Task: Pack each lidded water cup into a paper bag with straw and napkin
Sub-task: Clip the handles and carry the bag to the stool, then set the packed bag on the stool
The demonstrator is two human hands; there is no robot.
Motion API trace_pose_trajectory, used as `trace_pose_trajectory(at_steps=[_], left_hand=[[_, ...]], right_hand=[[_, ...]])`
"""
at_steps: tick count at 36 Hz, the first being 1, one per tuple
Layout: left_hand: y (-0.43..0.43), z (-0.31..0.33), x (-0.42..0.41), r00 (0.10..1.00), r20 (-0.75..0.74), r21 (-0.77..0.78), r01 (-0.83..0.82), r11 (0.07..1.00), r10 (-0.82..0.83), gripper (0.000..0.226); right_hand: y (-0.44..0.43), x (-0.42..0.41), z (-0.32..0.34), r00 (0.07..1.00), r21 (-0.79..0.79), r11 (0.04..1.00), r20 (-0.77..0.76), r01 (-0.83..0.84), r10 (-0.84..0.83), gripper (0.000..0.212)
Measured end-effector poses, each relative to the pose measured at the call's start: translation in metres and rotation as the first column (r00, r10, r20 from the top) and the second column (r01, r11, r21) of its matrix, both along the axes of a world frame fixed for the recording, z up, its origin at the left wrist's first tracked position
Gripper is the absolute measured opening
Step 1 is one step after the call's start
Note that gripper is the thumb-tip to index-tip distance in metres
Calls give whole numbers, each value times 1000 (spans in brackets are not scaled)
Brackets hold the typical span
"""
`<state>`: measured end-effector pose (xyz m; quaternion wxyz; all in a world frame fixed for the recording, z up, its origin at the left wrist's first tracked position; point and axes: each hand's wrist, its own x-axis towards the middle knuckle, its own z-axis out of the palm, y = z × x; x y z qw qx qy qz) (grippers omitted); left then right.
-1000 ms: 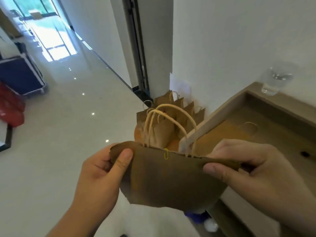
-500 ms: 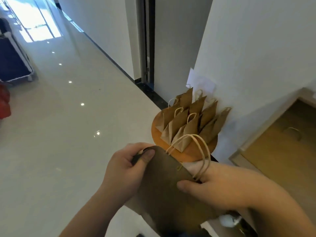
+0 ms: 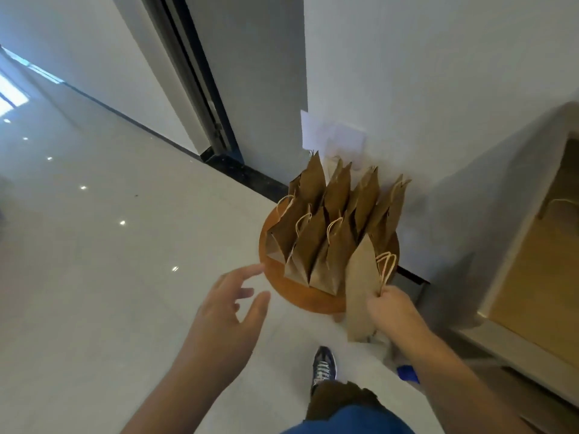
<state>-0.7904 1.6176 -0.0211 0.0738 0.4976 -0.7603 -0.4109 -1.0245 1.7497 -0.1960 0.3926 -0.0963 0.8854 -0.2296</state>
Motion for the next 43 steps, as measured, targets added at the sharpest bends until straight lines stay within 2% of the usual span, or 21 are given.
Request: trace_pose_trajectory(at_steps=[3,5,10,15,20,23,25,28,31,34,36,38,40,43], left_hand=[[-33,5,-24,998,60,-2,-10,1000,10,35],[-54,6,-38,994,105,2,-31,1000,30,35],[-95,7,-66,990,142,-16,-19,1000,21,35],[-129,0,-83,988,142,17,58,998,-60,33],[-169,-19,-100,976,147,64,153,986,-161,31],[-189,-38,-111,957,139,70,247,966,-255,30],[-200,-52,-114,934,129,74,325,943,-332,32],[-219,-65,-123,885,99,140,440,887,-455,33],[-238,-71,-147,830,24,187,543,818,-557,36],[-243,-73,-174,751,-50,162,656,737,-658,35],[-239,-71,-191,700,-76,126,713,690,-710,40],[-229,-66,-204,644,-106,105,765,636,-758,41],[-212,-61,-212,583,-136,90,812,576,-801,40],[-181,-56,-219,503,-153,76,864,497,-851,41]], right_hand=[[-33,-25,-37,993,9,993,-20,115,-115,16],[-56,-45,-60,988,2,989,-43,147,-147,19],[-97,-88,-99,965,57,968,79,246,-250,24],[-119,-104,-125,948,80,953,106,293,-300,40],[-130,-109,-130,902,102,921,191,375,-388,46],[-128,-105,-123,884,50,915,241,401,-401,53],[-124,-99,-114,903,23,933,244,359,-354,59],[-116,-87,-96,944,88,967,211,239,-252,47],[-111,-70,-65,949,86,960,147,268,-278,55],[-103,-47,-17,945,57,948,82,314,-318,71],[-91,-30,14,949,78,952,91,297,-303,75],[-71,-18,49,958,107,958,78,268,-277,69],[-49,-8,90,936,22,938,65,346,-347,55],[-28,9,160,802,-288,750,174,596,-571,35]])
